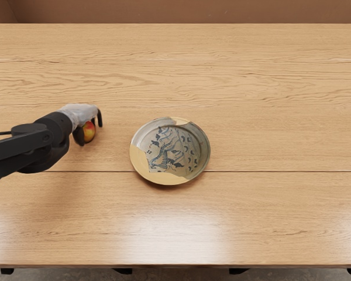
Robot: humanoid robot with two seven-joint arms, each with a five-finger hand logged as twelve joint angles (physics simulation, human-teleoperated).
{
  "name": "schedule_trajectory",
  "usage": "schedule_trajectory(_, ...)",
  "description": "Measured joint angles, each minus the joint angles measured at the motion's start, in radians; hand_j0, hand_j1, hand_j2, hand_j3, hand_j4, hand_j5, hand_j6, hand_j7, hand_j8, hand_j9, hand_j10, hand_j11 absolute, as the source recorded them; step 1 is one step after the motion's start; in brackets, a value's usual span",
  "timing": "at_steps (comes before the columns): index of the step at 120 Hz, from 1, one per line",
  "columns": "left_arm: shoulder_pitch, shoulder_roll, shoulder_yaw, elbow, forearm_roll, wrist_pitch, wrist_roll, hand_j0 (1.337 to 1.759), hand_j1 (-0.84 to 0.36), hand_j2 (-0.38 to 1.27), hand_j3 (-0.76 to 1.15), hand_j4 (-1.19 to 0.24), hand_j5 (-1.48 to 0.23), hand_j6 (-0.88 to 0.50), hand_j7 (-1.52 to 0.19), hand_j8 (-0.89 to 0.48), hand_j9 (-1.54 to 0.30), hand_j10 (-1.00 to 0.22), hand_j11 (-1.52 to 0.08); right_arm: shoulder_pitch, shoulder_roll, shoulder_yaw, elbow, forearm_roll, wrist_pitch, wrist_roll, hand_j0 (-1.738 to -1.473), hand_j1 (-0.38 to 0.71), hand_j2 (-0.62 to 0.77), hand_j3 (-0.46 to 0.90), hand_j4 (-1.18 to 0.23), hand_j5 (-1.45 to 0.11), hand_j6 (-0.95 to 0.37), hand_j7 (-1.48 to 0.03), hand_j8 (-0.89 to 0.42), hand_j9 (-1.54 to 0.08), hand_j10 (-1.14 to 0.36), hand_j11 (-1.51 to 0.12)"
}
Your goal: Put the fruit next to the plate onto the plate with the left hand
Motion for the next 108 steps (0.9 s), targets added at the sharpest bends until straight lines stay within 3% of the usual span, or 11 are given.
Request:
schedule_trajectory(24, 0.000, 0.000, 0.006, 0.001, -0.005, 0.003, 0.000, 1.652, -0.26, 0.17, 0.00, -0.65, -0.81, -0.43, -0.83, -0.42, -0.85, -0.61, -0.85, 0.000, 0.000, 0.000, 0.000, 0.000, 0.000, 0.000, -1.658, -0.33, 0.00, 0.00, -0.01, -0.02, -0.01, -0.02, -0.01, -0.02, -0.01, -0.02)
schedule_trajectory(33, 0.000, 0.000, 0.006, 0.002, -0.008, 0.002, 0.001, 1.650, -0.28, 0.22, 0.00, -0.69, -0.88, -0.40, -0.90, -0.38, -0.91, -0.59, -0.92, 0.000, 0.000, 0.000, 0.000, 0.000, 0.000, 0.000, -1.658, -0.33, 0.00, 0.00, -0.01, -0.02, -0.01, -0.02, -0.01, -0.02, -0.01, -0.02)
schedule_trajectory(50, 0.001, 0.001, 0.006, 0.002, -0.012, 0.000, 0.001, 1.644, -0.37, 0.45, 0.00, -0.77, -1.03, -0.31, -1.04, -0.28, -1.05, -0.51, -1.06, 0.000, 0.000, 0.000, -0.001, 0.000, 0.000, 0.000, -1.658, -0.33, 0.00, 0.00, -0.01, -0.02, -0.01, -0.02, -0.01, -0.02, -0.01, -0.02)
schedule_trajectory(65, -0.018, 0.002, 0.003, 0.004, -0.035, 0.000, 0.001, 1.643, -0.37, 0.40, 0.00, -0.80, -1.10, -0.27, -1.12, -0.24, -1.13, -0.47, -1.12, 0.000, 0.000, 0.000, -0.001, 0.000, 0.000, 0.000, -1.658, -0.33, 0.00, 0.00, -0.01, -0.02, -0.01, -0.02, -0.01, -0.02, -0.01, -0.02)
schedule_trajectory(73, -0.026, 0.000, -0.001, 0.004, -0.051, -0.002, 0.001, 1.642, -0.39, 0.48, 0.00, -0.81, -1.13, -0.26, -1.15, -0.21, -1.16, -0.45, -1.14, 0.000, 0.000, 0.000, -0.001, 0.000, 0.000, 0.000, -1.658, -0.33, 0.00, 0.00, -0.01, -0.02, -0.01, -0.02, -0.01, -0.02, -0.01, -0.02)
schedule_trajectory(92, -0.069, -0.053, -0.014, 0.001, -0.081, -0.007, 0.001, 1.640, -0.35, 0.35, 0.00, -0.82, -1.18, -0.26, -1.19, -0.21, -1.20, -0.46, -1.17, 0.000, 0.000, 0.000, -0.003, 0.000, 0.000, 0.000, -1.658, -0.33, 0.00, 0.00, -0.01, -0.02, -0.01, -0.02, -0.01, -0.02, -0.01, -0.02)
schedule_trajectory(108, -0.116, -0.071, -0.015, -0.015, -0.130, -0.024, 0.001, 1.640, -0.40, 0.51, 0.00, -0.83, -1.19, -0.25, -1.21, -0.17, -1.21, -0.44, -1.18, 0.000, 0.000, 0.000, -0.003, 0.000, 0.000, 0.000, -1.658, -0.33, 0.00, 0.00, -0.01, -0.02, -0.01, -0.02, -0.01, -0.02, -0.01, -0.02)
